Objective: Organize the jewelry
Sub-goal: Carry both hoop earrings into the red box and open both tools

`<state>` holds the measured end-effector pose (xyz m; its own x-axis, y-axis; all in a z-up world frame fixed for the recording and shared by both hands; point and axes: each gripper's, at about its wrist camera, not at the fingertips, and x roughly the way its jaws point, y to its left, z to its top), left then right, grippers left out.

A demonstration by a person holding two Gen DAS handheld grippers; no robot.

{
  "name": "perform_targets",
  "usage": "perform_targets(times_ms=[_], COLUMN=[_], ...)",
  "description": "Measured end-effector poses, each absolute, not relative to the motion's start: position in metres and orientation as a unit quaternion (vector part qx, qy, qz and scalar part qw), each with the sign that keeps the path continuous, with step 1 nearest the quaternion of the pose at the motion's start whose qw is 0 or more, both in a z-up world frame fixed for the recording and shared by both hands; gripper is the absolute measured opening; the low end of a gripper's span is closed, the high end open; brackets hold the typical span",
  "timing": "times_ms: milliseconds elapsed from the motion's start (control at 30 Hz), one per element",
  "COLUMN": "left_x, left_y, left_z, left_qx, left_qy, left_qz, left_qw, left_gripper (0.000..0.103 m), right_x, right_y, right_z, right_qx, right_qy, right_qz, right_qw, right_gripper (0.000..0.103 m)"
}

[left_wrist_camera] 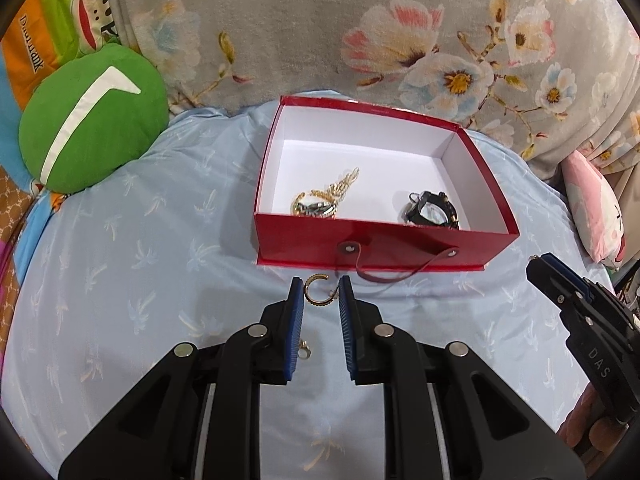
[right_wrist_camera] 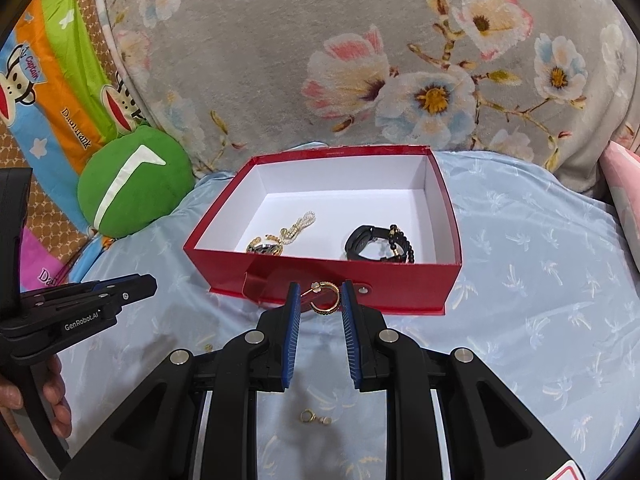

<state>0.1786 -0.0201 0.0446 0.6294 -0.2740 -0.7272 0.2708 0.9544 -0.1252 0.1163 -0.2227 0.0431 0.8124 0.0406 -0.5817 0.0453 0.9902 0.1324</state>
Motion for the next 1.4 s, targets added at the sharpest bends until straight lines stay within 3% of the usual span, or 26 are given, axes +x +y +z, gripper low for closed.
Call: perform_targets(times_ms=[767,1400], left_x=[0.280,0.351], left_y=[-0.083,-0.111], left_z=[0.092,0.065], left_qx=[0.025,0.041], left_qy=[0.337,0.355], left_qz=[-0.149,-0.128], left_qw=[0.929,0.925], left_gripper=[0.017,0.017], right_x=[0.217,0.296], right_y=[-0.268,-0.280], right_z=[0.087,0.067], right_qx=[0.061,0.069], right_qy=[0.251,0.266], right_qz=[-0.027,-0.027], right_qw=[0.966,0.961], right_gripper=[0.019,0.019])
